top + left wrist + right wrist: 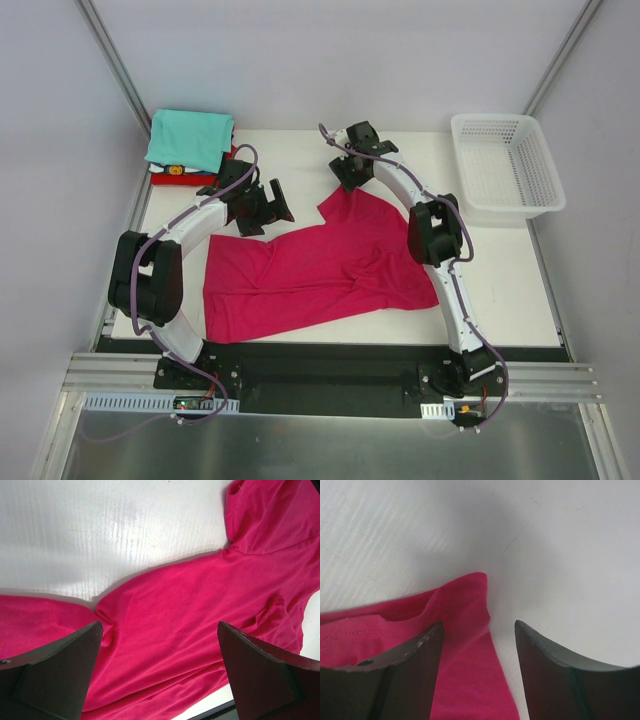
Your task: Fold and stack the t-shirts
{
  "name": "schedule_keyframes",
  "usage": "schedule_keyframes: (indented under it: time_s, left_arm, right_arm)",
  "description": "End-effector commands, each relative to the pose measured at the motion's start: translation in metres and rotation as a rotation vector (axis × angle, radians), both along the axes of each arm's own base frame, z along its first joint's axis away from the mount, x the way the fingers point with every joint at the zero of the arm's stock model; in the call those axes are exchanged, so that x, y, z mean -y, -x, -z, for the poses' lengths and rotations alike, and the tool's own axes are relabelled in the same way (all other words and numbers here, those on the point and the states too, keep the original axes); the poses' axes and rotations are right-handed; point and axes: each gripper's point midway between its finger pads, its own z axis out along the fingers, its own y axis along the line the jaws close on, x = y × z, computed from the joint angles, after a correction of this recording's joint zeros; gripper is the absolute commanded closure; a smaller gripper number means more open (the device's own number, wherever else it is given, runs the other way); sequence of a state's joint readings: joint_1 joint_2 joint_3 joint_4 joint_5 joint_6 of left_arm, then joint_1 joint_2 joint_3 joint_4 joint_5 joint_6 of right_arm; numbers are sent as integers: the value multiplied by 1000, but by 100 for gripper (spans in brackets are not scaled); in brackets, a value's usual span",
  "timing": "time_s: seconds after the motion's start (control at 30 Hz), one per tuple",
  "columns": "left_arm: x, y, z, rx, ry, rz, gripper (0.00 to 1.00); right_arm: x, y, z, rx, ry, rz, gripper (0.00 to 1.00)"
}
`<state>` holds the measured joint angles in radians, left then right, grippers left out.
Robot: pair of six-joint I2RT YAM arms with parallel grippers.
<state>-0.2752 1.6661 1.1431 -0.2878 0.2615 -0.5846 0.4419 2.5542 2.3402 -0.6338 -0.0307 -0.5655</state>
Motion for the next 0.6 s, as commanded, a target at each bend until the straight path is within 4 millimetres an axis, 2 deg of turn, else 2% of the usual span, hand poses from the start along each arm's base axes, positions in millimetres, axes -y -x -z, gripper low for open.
schedule_keyframes:
  time_s: [0.0,0.07,0.23,0.4,0.5,0.57]
  left_arm:
    - [8,-8,-19,46,35,11,1]
    - [7,-8,-17,44,33,10,1]
    - [8,-8,-17,42,35,11,1]
    - [8,-8,-14,33,34,9,1]
    - [8,-8,-13,31,32,11,1]
    - [8,-8,-12,28,31,11,1]
  right_arm:
    - [-2,-15,-21,67,-22,15,41]
    - [-2,-16,-23,72,-22,14,50]
    - [-3,-17,-23,78,-25,15,62]
    - [-6,-22,-26,95,-35,12,66]
    - [-5,-23,-26,96,-32,16,77]
    - [-6,-24,-26,99,-33,18,90]
